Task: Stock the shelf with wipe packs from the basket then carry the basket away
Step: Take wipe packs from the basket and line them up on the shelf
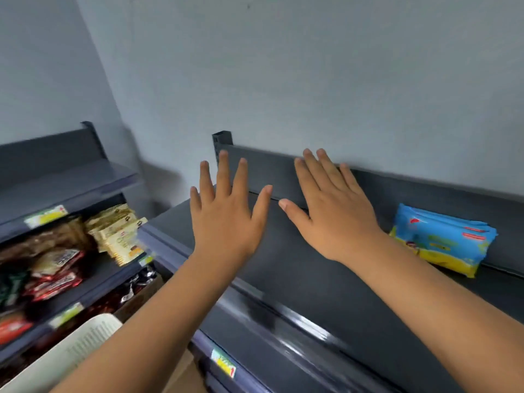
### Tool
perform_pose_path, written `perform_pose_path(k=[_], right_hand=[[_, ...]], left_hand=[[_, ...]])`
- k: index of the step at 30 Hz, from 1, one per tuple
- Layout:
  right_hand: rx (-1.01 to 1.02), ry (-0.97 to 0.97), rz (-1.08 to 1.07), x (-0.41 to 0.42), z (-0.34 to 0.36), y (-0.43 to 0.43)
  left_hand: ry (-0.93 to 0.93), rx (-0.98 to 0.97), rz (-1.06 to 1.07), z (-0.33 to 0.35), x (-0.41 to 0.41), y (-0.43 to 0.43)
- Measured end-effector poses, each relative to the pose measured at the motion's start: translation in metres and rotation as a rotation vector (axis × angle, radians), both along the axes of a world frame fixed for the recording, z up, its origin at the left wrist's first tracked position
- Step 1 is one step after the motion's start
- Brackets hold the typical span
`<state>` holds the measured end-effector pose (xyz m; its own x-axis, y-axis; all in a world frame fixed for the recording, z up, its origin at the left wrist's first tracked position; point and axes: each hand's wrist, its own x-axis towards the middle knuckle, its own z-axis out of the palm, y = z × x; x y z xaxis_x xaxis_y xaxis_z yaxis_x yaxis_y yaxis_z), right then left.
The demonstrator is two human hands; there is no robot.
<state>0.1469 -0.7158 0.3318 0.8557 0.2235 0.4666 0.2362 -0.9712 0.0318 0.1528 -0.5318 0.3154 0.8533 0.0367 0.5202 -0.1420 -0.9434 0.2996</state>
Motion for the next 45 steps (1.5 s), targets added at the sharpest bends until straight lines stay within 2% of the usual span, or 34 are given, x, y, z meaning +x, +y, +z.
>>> perform_pose_path(k=[8,16,21,28,33,35,38,41,43,45], right_hand=[[-0.044,0.042,0.365,0.017,-0.019,0.170],[0.023,0.140,0.582,0.000,-0.077,0.325],[0.083,0.283,0.629,-0.023,-0.129,0.405],[0.034,0.462,0.672,-0.036,-0.184,0.467],[0.003,0.645,0.679,-0.027,-0.231,0.498],[0.051,0.763,0.678,-0.018,-0.254,0.508],[0.265,1.018,0.614,0.005,-0.295,0.515],[0.259,1.145,0.510,0.024,-0.340,0.508],[0.225,1.160,0.438,0.034,-0.372,0.506],[0.186,1.162,0.387,0.036,-0.395,0.511]], left_hand=[[0.070,-0.003,0.359,-0.030,-0.050,0.144],[0.214,0.041,0.637,-0.074,-0.110,0.279],[0.342,0.065,0.721,-0.114,-0.140,0.344],[0.518,-0.012,0.716,-0.167,-0.164,0.393],[0.598,-0.153,0.708,-0.202,-0.156,0.429],[0.641,-0.262,0.685,-0.223,-0.151,0.446],[0.756,-0.590,0.640,-0.257,-0.143,0.468],[0.727,-0.974,0.774,-0.283,-0.139,0.470],[0.679,-1.094,0.892,-0.304,-0.136,0.470],[0.697,-1.089,0.904,-0.329,-0.132,0.475]])
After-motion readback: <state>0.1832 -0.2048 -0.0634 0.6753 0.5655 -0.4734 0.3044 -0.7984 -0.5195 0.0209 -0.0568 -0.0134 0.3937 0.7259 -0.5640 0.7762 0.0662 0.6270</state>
